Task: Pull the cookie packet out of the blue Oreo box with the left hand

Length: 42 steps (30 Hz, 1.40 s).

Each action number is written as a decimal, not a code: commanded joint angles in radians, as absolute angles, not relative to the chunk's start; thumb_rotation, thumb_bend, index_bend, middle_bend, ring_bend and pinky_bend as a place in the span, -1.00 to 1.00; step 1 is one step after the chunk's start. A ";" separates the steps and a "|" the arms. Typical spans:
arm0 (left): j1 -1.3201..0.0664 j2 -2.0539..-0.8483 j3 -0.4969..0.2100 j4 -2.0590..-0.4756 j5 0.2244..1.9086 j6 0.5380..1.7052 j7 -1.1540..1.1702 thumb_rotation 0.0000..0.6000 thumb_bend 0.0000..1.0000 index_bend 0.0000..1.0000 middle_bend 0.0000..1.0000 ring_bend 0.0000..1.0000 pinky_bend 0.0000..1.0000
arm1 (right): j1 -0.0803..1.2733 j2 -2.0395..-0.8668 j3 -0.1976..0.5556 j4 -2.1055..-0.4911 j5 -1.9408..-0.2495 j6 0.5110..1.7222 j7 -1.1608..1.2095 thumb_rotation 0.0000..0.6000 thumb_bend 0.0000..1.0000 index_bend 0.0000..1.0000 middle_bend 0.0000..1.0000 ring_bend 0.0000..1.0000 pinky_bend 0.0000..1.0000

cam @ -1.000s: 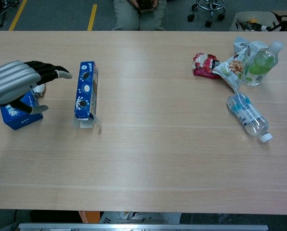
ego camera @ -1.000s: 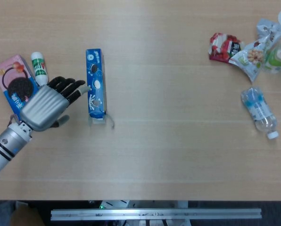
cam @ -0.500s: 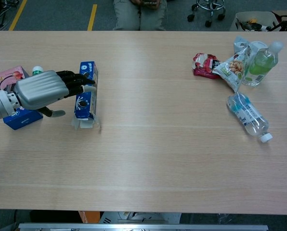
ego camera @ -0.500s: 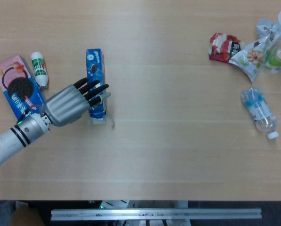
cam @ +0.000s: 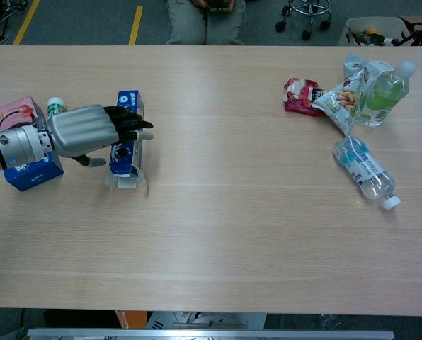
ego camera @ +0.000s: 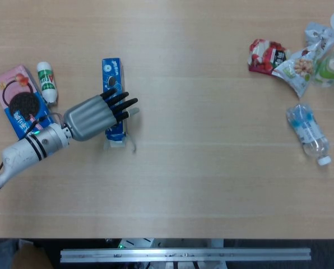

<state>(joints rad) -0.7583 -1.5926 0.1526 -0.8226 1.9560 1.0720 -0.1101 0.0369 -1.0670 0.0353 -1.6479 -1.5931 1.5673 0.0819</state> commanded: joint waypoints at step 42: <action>-0.670 -1.515 0.007 -1.291 1.430 0.855 0.365 1.00 -0.48 -0.03 -0.39 -0.59 -0.68 | 0.011 -1.071 0.033 -1.612 -1.592 1.589 0.135 1.00 -0.29 -0.17 -0.15 -0.20 -0.14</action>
<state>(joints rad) -0.6971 -1.5425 0.0393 -1.2088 1.5106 0.8836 0.2940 0.0113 -1.0706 0.0336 -1.6124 -1.5922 1.5886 0.1346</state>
